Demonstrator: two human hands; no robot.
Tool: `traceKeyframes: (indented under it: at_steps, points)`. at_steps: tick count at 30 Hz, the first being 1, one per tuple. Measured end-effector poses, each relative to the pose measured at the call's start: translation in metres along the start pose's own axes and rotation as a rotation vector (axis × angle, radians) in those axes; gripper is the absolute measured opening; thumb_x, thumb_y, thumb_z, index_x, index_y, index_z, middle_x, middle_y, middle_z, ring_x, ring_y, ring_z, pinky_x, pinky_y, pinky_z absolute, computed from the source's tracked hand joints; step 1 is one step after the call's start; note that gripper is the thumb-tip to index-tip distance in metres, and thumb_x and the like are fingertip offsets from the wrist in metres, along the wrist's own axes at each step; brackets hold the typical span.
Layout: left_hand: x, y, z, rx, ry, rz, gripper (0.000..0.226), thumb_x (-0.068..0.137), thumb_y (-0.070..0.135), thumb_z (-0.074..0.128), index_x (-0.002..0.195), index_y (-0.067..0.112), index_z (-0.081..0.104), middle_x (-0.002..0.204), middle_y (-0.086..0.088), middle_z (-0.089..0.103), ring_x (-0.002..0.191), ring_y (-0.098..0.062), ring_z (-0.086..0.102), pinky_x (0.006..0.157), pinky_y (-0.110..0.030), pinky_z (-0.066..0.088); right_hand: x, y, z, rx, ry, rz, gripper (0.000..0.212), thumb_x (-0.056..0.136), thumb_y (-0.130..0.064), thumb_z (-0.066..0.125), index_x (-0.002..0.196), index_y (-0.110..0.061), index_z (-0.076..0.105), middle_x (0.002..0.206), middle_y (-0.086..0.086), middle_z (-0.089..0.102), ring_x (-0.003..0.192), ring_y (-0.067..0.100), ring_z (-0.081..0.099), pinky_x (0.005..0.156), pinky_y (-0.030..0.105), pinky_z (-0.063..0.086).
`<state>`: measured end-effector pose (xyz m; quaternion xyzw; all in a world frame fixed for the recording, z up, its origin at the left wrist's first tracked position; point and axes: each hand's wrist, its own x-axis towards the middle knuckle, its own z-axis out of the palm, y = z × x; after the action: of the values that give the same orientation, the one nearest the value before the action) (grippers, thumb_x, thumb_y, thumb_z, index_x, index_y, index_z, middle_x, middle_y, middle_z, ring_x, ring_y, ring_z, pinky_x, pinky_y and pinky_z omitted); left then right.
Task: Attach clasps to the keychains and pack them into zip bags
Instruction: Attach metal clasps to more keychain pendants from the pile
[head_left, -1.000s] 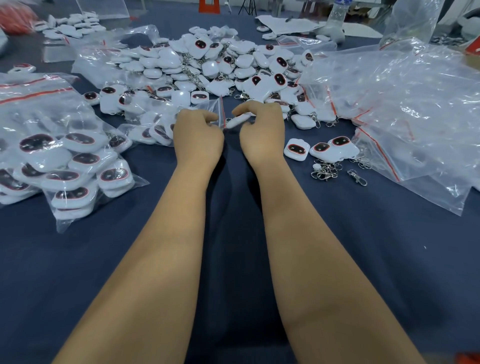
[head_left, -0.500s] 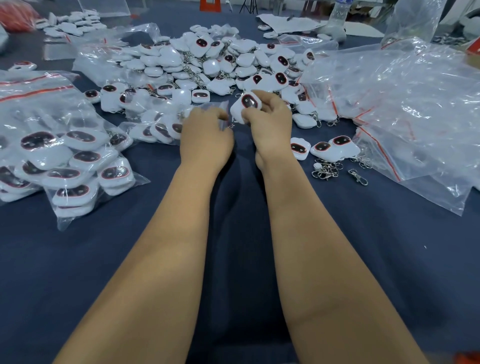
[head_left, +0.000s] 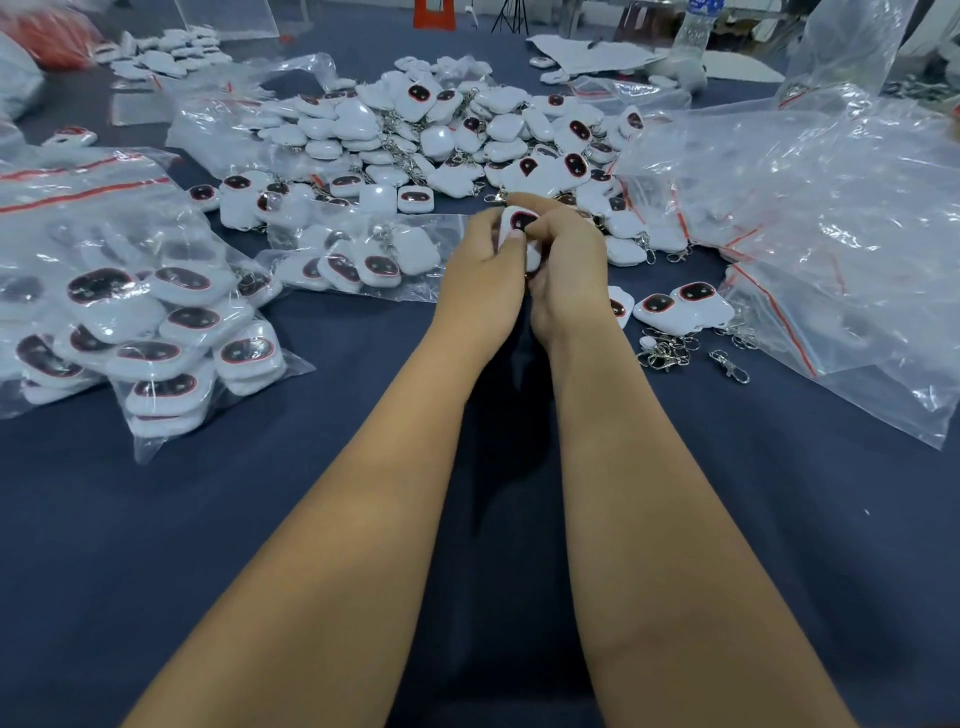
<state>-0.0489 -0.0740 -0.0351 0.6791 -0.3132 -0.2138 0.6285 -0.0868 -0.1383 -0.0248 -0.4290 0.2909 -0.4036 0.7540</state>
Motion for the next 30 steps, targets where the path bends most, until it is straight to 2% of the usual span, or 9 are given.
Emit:
traceKeyframes:
  at_steps: [4,8,11,13,15,18,24,27,30]
  points:
    - [0.007,-0.005,-0.005,-0.149,0.053,-0.033,0.028,0.098,0.015,0.043,0.114,0.027,0.062,0.105,0.006,0.068,0.094,-0.006,0.064,0.08,-0.021,0.05,-0.001,0.005,0.002,-0.174,-0.062,-0.065,0.028,0.087,0.008,0.049,0.104,-0.004,0.069,0.083,0.007,0.069,0.069,0.013,0.064,0.061,0.02,0.053]
    - [0.015,-0.005,-0.012,-0.355,0.069,-0.142,0.033,0.092,0.002,0.043,0.11,0.018,0.065,0.105,-0.01,0.071,0.087,-0.018,0.065,0.077,-0.031,0.054,0.0,0.009,0.0,-0.245,-0.104,-0.079,0.021,0.092,0.005,0.056,0.107,-0.007,0.064,0.091,0.007,0.07,0.082,0.019,0.067,0.074,0.029,0.055]
    - [0.016,-0.003,-0.015,-0.441,0.068,-0.182,0.035,0.089,-0.004,0.042,0.105,0.018,0.064,0.094,-0.01,0.071,0.08,-0.018,0.066,0.07,-0.03,0.055,0.0,0.01,0.0,-0.267,-0.137,-0.094,0.019,0.092,0.005,0.056,0.098,-0.011,0.065,0.085,0.005,0.07,0.074,0.015,0.067,0.064,0.024,0.054]
    - [0.016,-0.002,-0.015,-0.459,0.064,-0.207,0.036,0.089,-0.005,0.043,0.105,0.019,0.064,0.097,-0.012,0.071,0.082,-0.02,0.066,0.074,-0.032,0.055,-0.001,0.011,-0.001,-0.285,-0.153,-0.116,0.021,0.091,0.005,0.055,0.095,-0.013,0.066,0.083,0.004,0.069,0.072,0.014,0.066,0.061,0.023,0.053]
    - [0.015,0.0,-0.016,-0.469,0.057,-0.226,0.033,0.09,-0.004,0.044,0.105,0.017,0.065,0.099,-0.013,0.071,0.083,-0.02,0.066,0.079,-0.035,0.055,-0.002,0.011,-0.002,-0.284,-0.163,-0.126,0.022,0.091,0.006,0.054,0.099,-0.011,0.066,0.086,0.006,0.07,0.076,0.017,0.066,0.065,0.025,0.054]
    - [0.014,0.002,-0.017,-0.491,0.034,-0.239,0.027,0.093,0.001,0.046,0.094,0.016,0.068,0.082,-0.003,0.072,0.074,-0.013,0.066,0.074,-0.03,0.055,-0.003,0.011,-0.004,-0.283,-0.183,-0.112,0.025,0.09,0.007,0.053,0.104,-0.009,0.067,0.096,0.012,0.071,0.085,0.021,0.067,0.073,0.031,0.055]
    - [0.021,-0.002,-0.032,-0.567,-0.103,-0.281,0.032,0.101,0.0,0.04,0.126,0.002,0.06,0.099,-0.012,0.068,0.089,-0.02,0.064,0.09,-0.036,0.054,-0.002,0.009,-0.007,-0.281,-0.224,-0.083,0.029,0.09,0.007,0.055,0.11,-0.011,0.067,0.096,0.008,0.072,0.086,0.017,0.066,0.079,0.029,0.054]
    - [0.023,-0.002,-0.035,-0.634,-0.108,-0.312,0.032,0.102,0.001,0.039,0.129,0.003,0.058,0.102,-0.015,0.067,0.089,-0.022,0.064,0.08,-0.03,0.057,-0.002,0.008,-0.007,-0.372,-0.291,-0.108,0.043,0.085,0.015,0.059,0.116,-0.014,0.063,0.106,0.01,0.071,0.092,0.014,0.066,0.084,0.027,0.055]
    - [0.022,-0.002,-0.033,-0.647,-0.104,-0.31,0.03,0.102,0.001,0.04,0.124,0.004,0.06,0.095,-0.012,0.069,0.081,-0.019,0.067,0.074,-0.028,0.058,-0.003,0.009,-0.005,-0.47,-0.267,-0.155,0.046,0.082,0.016,0.061,0.113,-0.019,0.06,0.101,0.007,0.072,0.088,0.012,0.066,0.082,0.03,0.056]
